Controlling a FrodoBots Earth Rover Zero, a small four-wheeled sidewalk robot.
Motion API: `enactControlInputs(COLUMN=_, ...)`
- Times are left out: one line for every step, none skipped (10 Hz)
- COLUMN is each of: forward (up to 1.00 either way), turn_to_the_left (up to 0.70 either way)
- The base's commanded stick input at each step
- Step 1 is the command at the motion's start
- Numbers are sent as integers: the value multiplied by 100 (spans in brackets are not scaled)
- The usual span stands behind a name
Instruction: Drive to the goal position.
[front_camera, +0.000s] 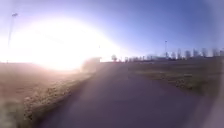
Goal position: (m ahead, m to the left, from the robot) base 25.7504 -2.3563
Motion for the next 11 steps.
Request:
enactControlInputs(forward=100, turn_to_the_left=0)
enactControlInputs(forward=100, turn_to_the_left=0)
enactControlInputs(forward=100, turn_to_the_left=0)
enactControlInputs(forward=100, turn_to_the_left=0)
enactControlInputs(forward=100, turn_to_the_left=0)
enactControlInputs(forward=100, turn_to_the_left=0)
enactControlInputs(forward=100, turn_to_the_left=0)
enactControlInputs(forward=100, turn_to_the_left=0)
enactControlInputs(forward=100, turn_to_the_left=0)
enactControlInputs(forward=100, turn_to_the_left=0)
enactControlInputs(forward=100, turn_to_the_left=0)
